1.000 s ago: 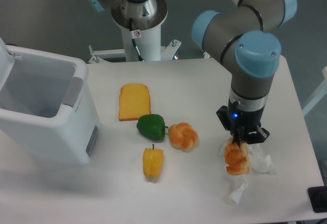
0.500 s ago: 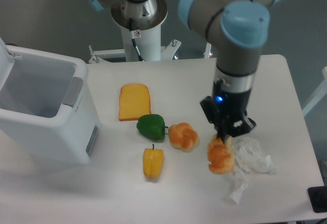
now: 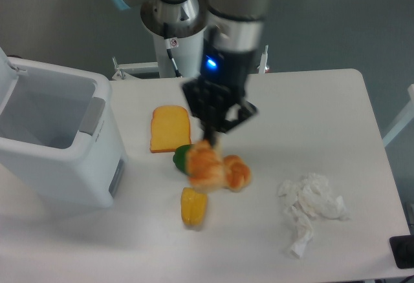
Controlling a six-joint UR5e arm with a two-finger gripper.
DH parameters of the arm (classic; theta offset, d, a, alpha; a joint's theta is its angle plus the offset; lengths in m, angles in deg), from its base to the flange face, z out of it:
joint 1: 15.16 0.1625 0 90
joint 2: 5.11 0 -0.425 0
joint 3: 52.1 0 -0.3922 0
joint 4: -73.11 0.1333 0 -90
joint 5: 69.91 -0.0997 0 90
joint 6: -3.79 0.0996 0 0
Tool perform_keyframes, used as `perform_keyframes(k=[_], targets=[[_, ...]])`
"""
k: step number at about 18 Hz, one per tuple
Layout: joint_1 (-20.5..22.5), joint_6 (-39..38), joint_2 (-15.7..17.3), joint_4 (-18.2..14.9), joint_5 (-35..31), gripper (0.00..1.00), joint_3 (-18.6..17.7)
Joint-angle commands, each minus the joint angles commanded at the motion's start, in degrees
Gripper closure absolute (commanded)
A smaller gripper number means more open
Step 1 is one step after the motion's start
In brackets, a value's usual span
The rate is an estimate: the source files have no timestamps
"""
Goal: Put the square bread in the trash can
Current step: 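Carry the held bun over the table to above the white trash bin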
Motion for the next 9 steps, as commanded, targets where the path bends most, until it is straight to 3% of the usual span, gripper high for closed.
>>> perform_keyframes(k=[6, 9], targets=[[-9.85, -3.79, 4.66, -0.09, -0.09, 0.81, -7.21], [-13.54, -9.85, 4.85, -0.09, -0.17, 0.74, -8.45]])
